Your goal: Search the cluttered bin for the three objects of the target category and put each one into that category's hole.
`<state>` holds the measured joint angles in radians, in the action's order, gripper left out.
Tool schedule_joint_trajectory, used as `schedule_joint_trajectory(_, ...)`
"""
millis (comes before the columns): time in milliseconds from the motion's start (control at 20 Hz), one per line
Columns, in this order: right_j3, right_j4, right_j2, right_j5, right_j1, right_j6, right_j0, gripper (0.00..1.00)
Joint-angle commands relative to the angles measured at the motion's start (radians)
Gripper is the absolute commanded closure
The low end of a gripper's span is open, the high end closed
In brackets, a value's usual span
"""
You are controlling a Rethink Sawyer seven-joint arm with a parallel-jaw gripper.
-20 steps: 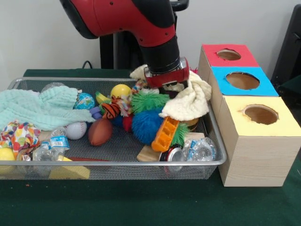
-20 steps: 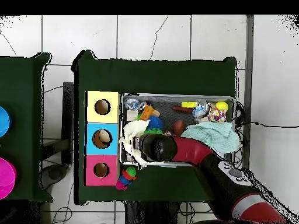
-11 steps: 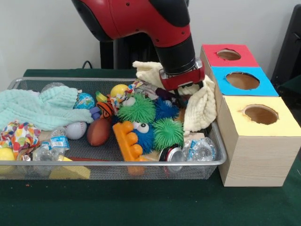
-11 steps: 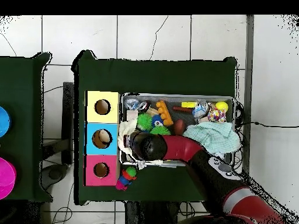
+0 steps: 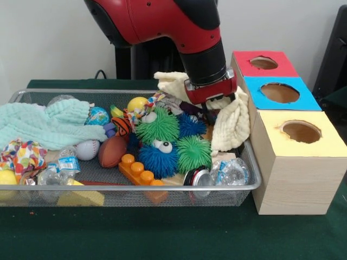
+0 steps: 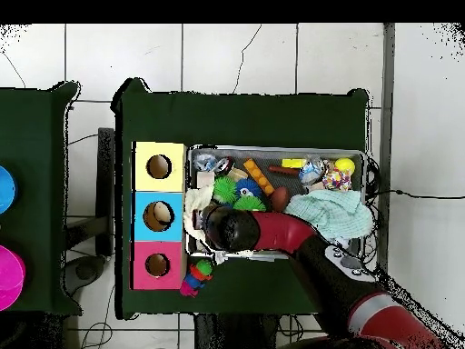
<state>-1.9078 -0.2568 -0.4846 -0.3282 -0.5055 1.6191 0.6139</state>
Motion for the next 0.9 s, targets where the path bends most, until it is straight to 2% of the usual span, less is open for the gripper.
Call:
schedule_joint_trajectory(50,-0.006,-0.019,-0.102,0.029,-0.085,0.034,0.065,0.00)
schedule_joint_trajectory(150,0.017,-0.023,-0.117,0.002,-0.122,0.004,0.081,0.00)
schedule_joint_trajectory(350,0.105,-0.054,-0.105,-0.067,-0.191,-0.065,0.066,0.00)
schedule_joint_trajectory(450,0.123,-0.077,-0.103,-0.063,-0.209,-0.085,0.071,0.00)
schedule_joint_trajectory(900,0.117,-0.162,-0.090,-0.024,-0.251,-0.094,0.125,0.00)
